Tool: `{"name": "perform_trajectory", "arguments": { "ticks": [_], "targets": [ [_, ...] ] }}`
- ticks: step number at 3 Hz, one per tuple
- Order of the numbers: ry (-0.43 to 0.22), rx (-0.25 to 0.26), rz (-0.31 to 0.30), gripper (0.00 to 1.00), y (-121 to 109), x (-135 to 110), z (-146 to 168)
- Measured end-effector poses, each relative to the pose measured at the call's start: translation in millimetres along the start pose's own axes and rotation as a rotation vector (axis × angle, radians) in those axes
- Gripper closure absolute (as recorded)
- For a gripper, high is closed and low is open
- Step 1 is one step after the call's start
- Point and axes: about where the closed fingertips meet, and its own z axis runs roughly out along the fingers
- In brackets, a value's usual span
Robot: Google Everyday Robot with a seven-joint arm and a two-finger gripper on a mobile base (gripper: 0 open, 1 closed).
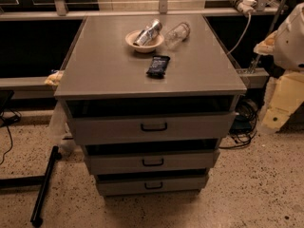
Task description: Open middle drawer
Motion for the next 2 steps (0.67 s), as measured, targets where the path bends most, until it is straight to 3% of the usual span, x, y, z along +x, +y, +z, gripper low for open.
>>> {"name": "perform_trajectory", "arguments": {
  "ticks": [1,2],
  "targets": [
    [-0.001,0.005,0.000,0.00,0,0,0],
    [-0.022,0.008,0.003,0.00,8,5,29]
  ]
}}
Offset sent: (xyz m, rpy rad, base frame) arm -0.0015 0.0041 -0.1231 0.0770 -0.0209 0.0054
